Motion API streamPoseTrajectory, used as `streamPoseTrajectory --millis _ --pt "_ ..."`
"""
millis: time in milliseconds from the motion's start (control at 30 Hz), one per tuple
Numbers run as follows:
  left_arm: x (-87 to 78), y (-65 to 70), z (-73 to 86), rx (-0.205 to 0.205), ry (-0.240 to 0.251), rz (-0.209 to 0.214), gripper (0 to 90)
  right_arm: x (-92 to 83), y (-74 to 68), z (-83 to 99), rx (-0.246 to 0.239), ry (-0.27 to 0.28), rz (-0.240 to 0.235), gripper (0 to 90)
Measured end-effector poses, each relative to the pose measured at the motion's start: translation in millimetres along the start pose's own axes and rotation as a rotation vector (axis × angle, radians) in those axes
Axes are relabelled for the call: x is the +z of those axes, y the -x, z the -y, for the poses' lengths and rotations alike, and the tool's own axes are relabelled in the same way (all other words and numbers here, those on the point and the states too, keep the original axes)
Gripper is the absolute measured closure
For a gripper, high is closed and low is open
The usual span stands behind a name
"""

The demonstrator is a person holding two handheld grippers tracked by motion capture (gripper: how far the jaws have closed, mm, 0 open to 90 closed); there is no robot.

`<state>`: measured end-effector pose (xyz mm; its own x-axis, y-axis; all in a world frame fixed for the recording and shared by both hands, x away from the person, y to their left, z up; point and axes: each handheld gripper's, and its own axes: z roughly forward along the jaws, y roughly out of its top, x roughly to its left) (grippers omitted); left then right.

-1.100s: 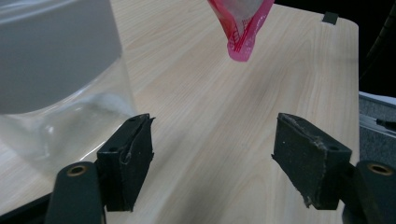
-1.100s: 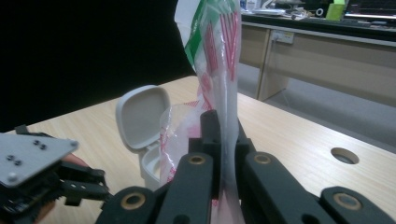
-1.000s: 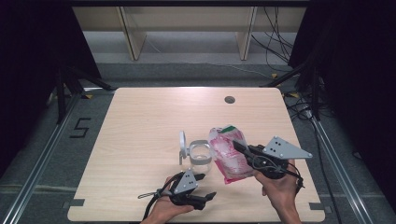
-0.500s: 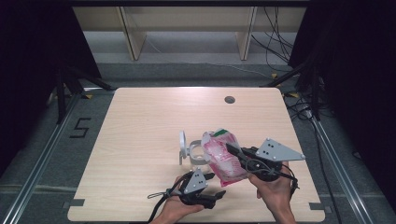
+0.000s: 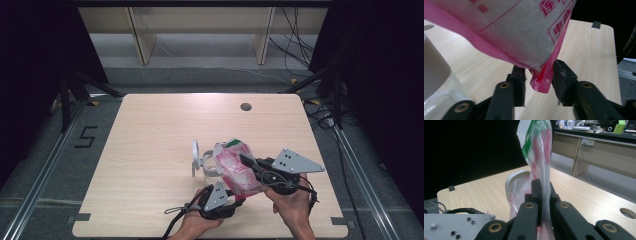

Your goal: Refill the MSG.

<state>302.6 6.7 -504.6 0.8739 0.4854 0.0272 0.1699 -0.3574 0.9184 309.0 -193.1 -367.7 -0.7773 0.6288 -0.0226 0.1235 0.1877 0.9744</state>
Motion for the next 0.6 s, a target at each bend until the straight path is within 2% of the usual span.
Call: streamPoseTrajectory --millis 33,67,100,133,200,233,267,300,400,433,467,533,600 --pt "0.5 0.5 0.1 -0.005 0.007 -0.007 69.0 0.6 0.4 0.0 0.0 0.004 0.0 90.0" --pt "0.3 -0.4 -0.1 0.006 0.007 -0.019 70.5 0.4 0.9 0.1 0.004 0.001 0.002 90.0" --pt "1.2 0.3 -0.1 -0.007 0.02 -0.024 72.2 -0.7 1.1 -0.2 0.012 -0.017 0.002 90.0" --pt "1.4 0.1 -0.2 -0.01 0.021 -0.028 73.6 -0.6 2.8 0.0 0.008 -0.01 0.014 90.0" --pt "1.8 0.2 -1.2 0.004 0.017 -0.04 75.9 -0.9 5.0 0.1 0.008 -0.012 0.021 90.0" --pt "2.0 0.0 -2.0 0.016 0.014 -0.049 76.5 -0.4 5.4 0.0 0.022 -0.015 0.016 90.0" --pt "3.8 1.6 -2.5 0.005 0.023 -0.051 76.9 -0.5 7.5 -0.4 0.01 -0.01 0.033 90.0" --pt "4.4 1.9 -3.5 0.008 0.017 -0.062 77.2 0.4 7.7 -0.4 0.036 -0.005 0.033 90.0" --pt "9.3 3.5 -7.3 -0.016 0.027 -0.065 77.9 4.0 13.1 -2.9 0.043 -0.005 0.038 90.0" --pt "10.3 4.6 -8.6 -0.011 0.028 -0.079 78.0 4.9 15.2 -4.1 0.034 -0.001 0.054 90.0" --pt "11.3 4.6 -9.6 -0.011 0.032 -0.09 78.2 5.8 16.5 -5.4 0.046 -0.014 0.05 90.0" --pt "13.7 3.2 -12.2 -0.028 0.035 -0.103 78.4 9.6 19.0 -8.5 0.051 -0.013 0.053 90.0" --pt "15.7 2.1 -14.4 -0.01 0.033 -0.123 78.6 13.8 18.5 -12.0 0.064 -0.026 0.069 90.0"
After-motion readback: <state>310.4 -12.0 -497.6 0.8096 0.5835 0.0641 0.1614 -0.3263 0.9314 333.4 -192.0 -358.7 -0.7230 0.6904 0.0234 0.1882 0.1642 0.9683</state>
